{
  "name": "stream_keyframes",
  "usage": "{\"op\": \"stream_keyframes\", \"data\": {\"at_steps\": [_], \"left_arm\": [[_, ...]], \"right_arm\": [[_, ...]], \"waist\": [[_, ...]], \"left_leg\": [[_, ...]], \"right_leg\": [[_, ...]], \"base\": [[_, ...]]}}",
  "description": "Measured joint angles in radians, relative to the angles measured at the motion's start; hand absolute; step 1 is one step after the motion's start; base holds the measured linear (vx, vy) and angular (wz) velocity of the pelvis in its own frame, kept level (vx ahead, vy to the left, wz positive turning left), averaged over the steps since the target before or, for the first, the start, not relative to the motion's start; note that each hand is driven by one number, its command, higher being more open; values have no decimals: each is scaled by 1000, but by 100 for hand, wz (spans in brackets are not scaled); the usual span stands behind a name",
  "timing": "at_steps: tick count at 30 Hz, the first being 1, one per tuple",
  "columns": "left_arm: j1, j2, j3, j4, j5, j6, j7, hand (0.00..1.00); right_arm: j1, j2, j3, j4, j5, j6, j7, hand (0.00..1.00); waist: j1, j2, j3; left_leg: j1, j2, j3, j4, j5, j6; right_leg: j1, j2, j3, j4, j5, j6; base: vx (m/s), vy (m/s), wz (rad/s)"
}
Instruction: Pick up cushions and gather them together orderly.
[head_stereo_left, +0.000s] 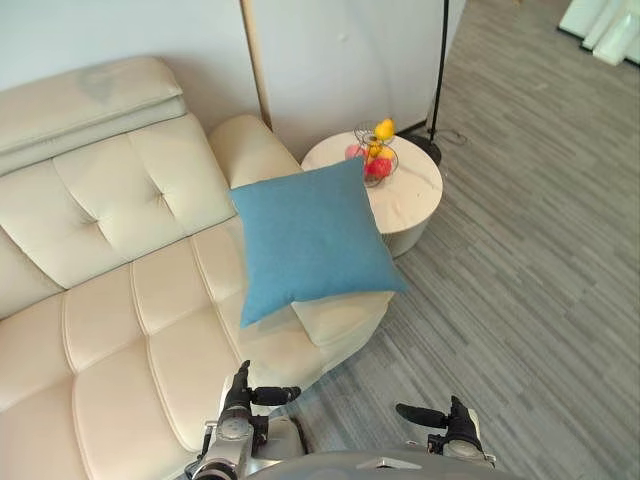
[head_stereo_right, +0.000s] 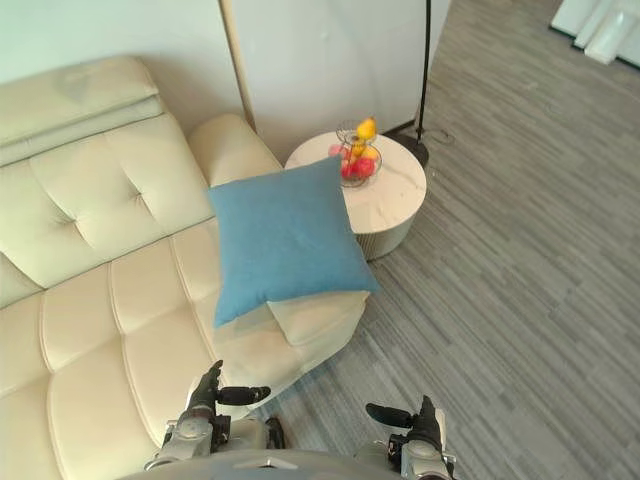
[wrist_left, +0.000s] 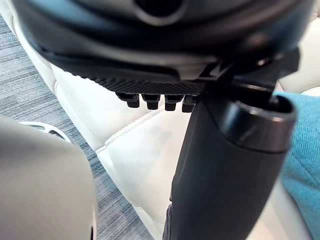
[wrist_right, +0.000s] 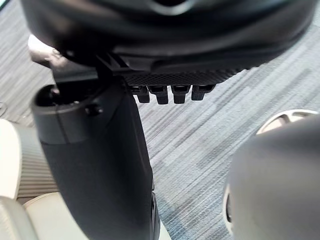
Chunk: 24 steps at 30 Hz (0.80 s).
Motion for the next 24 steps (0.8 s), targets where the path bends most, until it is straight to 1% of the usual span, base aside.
{"op": "stream_keyframes", "data": {"at_steps": [1,2,3,4,5,6,7,8,9,10,12,14,15,17,18,20,21,23,24], "left_arm": [[0,3,1,4,0,1,1,100],[-3,2,1,9,0,1,4,100],[-3,1,2,10,-1,1,5,100],[-6,-1,2,18,0,1,7,100],[-6,-1,2,18,0,1,7,100],[-6,5,2,15,0,0,4,100],[-8,-7,4,23,-1,0,6,100],[-7,-14,6,23,-1,-1,10,100],[-5,-20,11,24,0,-1,10,100],[3,-31,25,24,0,0,9,100],[11,-38,39,25,0,2,11,100],[13,-32,38,27,-1,2,10,100],[17,-29,38,27,-1,2,10,100],[21,-23,38,27,-8,3,10,100],[23,-20,38,22,-21,6,10,100],[26,-20,38,13,-22,10,12,100],[33,-19,39,-1,-23,13,13,100],[51,-16,40,-41,-28,15,16,100],[68,-8,43,-83,-41,19,16,100]], "right_arm": [[-4,0,15,-2,-1,-4,3,100],[-6,-1,20,-7,0,-8,3,100],[-8,-1,20,-10,0,-8,3,100],[-7,-1,21,-22,1,-11,3,100],[-4,-1,25,-25,1,-12,3,100],[6,1,29,-29,1,-13,3,100],[7,-13,6,-28,8,-10,4,100],[7,-16,6,-28,8,-10,2,100],[7,-23,6,-29,8,-10,2,100],[8,-23,5,-29,9,-10,2,100],[11,-19,-12,-31,9,-8,1,100],[18,-15,-21,-33,9,-8,0,100],[32,-12,-26,-48,9,-8,0,100],[45,-8,-31,-78,9,-7,-1,100],[66,-5,-31,-137,10,-6,-1,100],[84,-6,-31,-194,10,-6,-2,100],[98,-7,-33,-255,10,-6,-3,100],[111,-7,-35,-337,10,-8,-3,100],[116,-7,-45,-404,10,-10,-3,100]], "waist": [[-7,-2,1],[-11,2,3],[-13,5,5],[-18,11,7],[-19,9,6],[-19,-14,-2],[-14,9,-8],[-14,21,-13],[-15,30,-15],[-15,42,-18],[-16,51,-25],[-17,48,-28],[-17,39,-38],[-17,34,-43],[-18,29,-46],[-20,29,-47],[-21,29,-50],[-23,30,-51],[-23,29,-53]], "left_leg": [[2,2,-34,-7,-1,2],[4,7,-66,-9,-3,1],[6,10,-78,-9,-6,0],[6,15,-120,-4,-12,-17],[-1,13,-139,3,-16,-27],[-20,-8,-160,25,-25,-50],[-27,13,-199,31,-28,-71],[-26,22,-207,21,-23,-80],[-24,29,-212,11,-20,-85],[-18,40,-219,-12,-11,-99],[4,59,-228,-54,2,-120],[39,68,-233,-97,15,-131],[48,69,-234,-118,19,-132],[60,66,-235,-126,21,-132],[63,60,-235,-126,22,-131],[66,53,-235,-126,25,-127],[70,48,-234,-126,27,-123],[71,45,-234,-126,29,-124],[76,44,-234,-126,33,-119]], "right_leg": [[-20,18,37,-8,-90,14],[-44,48,84,-68,-143,12],[-55,66,115,-105,-155,11],[-78,119,222,-233,-162,19],[-79,142,280,-310,-153,33],[-69,155,352,-428,-96,54],[-48,179,316,-443,-93,31],[-45,187,302,-456,-93,28],[-39,193,293,-465,-89,20],[-28,204,280,-481,-87,15],[-1,228,263,-523,-78,4],[40,241,248,-562,-74,2],[51,243,242,-580,-74,2],[70,242,237,-603,-72,4],[88,237,236,-625,-69,5],[105,232,234,-643,-62,9],[114,229,235,-659,-53,10],[124,224,235,-672,-47,11],[134,221,235,-679,-40,13]], "base": [[49,-124,79],[38,-159,73],[30,-188,77],[28,-171,67],[18,-225,85],[50,-241,82],[60,-232,69],[87,-168,45],[138,-190,21],[149,-181,17],[178,-159,13],[159,-102,16],[120,-46,16],[165,-2,12],[171,51,11],[99,65,12],[67,61,11],[61,71,11],[28,51,10]]}}
